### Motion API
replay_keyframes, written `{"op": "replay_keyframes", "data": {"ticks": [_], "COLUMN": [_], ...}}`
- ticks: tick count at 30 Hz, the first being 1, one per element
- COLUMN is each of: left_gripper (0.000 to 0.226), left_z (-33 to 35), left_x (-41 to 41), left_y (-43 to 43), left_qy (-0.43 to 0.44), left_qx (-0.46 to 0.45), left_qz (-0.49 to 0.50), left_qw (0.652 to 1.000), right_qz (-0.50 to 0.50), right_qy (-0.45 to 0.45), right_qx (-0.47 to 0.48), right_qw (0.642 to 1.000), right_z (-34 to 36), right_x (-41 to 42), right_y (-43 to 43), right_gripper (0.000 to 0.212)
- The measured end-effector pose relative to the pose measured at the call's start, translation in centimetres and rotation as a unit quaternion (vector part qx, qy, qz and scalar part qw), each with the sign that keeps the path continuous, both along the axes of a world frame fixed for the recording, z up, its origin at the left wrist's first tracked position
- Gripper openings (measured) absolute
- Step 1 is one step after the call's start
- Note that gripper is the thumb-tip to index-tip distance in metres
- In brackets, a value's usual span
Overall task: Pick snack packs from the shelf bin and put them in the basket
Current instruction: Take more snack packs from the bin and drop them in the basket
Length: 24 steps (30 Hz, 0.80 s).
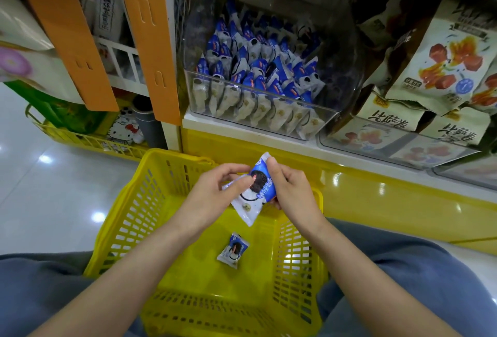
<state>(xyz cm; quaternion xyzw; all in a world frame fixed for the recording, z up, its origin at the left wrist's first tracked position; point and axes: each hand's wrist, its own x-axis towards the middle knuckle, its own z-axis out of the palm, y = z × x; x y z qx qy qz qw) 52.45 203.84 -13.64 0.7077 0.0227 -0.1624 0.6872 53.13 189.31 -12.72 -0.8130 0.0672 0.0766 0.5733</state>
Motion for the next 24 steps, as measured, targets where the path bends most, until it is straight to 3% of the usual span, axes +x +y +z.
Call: {"op": "replay_keyframes", "data": {"ticks": [3,7,10,14,17,19,24], "left_gripper": [0.028,0.023,0.015,0.014,0.018,0.02,0.035], "left_z": [0.1,0.3,0.4,1.7,3.5,4.9,7.1], "left_x": [0.2,0.5,0.7,1.5,3.1,4.4,7.9], "left_y": [0.3,0.3,0.1,0.0,0.5,1.2,2.8], "left_qy": [0.007,0.028,0.036,-0.017,-0.128,-0.224,-0.386], "left_qx": [0.003,-0.062,-0.092,-0.08,-0.005,0.085,0.347], "left_qz": [-0.023,0.051,0.124,0.112,0.108,0.109,0.054], "left_qw": [1.0,0.996,0.987,0.99,0.986,0.965,0.853], "right_qz": [-0.012,-0.008,0.034,0.071,0.05,0.019,-0.052], "right_qy": [0.023,0.062,0.037,-0.046,-0.093,-0.123,-0.187], "right_qx": [0.038,0.148,0.125,0.073,0.076,0.065,-0.028], "right_qw": [0.999,0.987,0.991,0.994,0.992,0.99,0.981], "right_z": [0.3,0.8,1.5,2.8,4.5,6.1,9.7], "right_x": [0.1,0.1,0.2,0.8,2.3,4.5,12.4], "right_y": [-0.1,0.3,0.5,0.9,1.1,1.1,1.8], "right_gripper": [0.044,0.027,0.02,0.024,0.021,0.021,0.028]}}
